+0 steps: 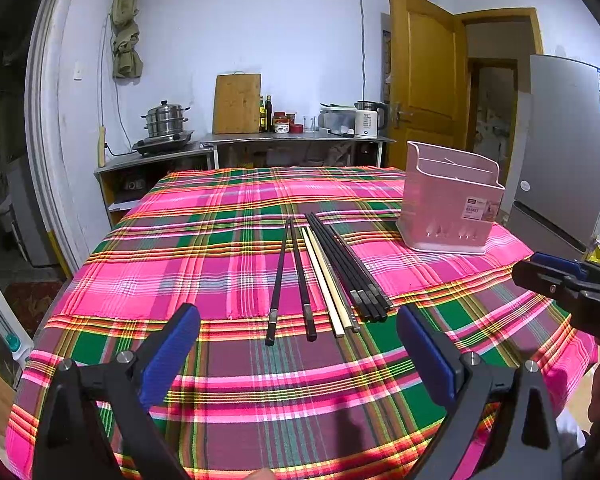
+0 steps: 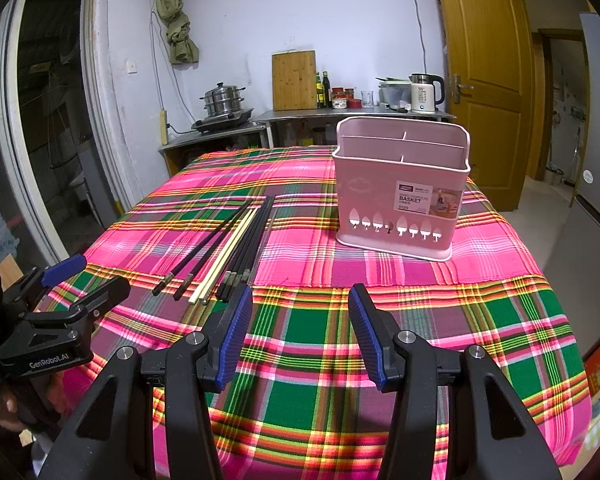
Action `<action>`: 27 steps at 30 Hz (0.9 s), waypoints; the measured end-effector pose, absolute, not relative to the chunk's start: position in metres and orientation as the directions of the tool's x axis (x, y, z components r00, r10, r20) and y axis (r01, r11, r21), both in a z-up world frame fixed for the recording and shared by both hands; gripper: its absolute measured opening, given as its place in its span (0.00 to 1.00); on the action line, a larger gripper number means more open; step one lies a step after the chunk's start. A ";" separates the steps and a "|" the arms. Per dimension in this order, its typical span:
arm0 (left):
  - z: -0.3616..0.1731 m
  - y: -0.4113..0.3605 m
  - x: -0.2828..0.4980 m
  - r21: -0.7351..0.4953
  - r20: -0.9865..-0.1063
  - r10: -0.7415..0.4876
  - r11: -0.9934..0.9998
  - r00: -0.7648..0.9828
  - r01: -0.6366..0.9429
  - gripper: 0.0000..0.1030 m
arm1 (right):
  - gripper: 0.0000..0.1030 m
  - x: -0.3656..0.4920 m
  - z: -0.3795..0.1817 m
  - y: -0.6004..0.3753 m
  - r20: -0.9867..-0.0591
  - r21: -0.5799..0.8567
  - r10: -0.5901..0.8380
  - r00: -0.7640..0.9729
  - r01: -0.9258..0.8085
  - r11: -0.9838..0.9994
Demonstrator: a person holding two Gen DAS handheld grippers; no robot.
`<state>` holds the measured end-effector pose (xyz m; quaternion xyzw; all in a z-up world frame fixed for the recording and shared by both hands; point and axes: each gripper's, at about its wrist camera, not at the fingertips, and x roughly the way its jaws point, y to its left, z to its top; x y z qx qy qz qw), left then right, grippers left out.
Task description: Organize utensils
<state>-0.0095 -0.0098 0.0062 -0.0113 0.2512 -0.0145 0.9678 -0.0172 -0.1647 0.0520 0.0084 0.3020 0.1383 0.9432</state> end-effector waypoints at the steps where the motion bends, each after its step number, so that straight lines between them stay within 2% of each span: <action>1: 0.006 -0.010 -0.010 -0.029 -0.486 -0.034 0.999 0.873 0.022 0.97 | 0.49 -0.017 0.052 -0.165 -0.568 0.099 0.266 0.779 -0.256 0.962; 13: 0.007 -0.010 -0.009 -0.032 -0.489 -0.035 0.999 0.871 0.022 0.97 | 0.49 -0.017 0.052 -0.165 -0.570 0.102 0.268 0.777 -0.257 0.961; 22: 0.005 0.009 0.016 -0.094 -0.530 -0.114 0.993 0.840 0.075 0.97 | 0.49 -0.001 0.050 -0.155 -0.599 0.106 0.281 0.750 -0.273 0.956; 27: 0.003 0.017 0.048 -0.030 -0.570 -0.071 0.997 0.819 0.065 0.96 | 0.49 0.020 0.048 -0.143 -0.619 0.107 0.301 0.725 -0.302 0.947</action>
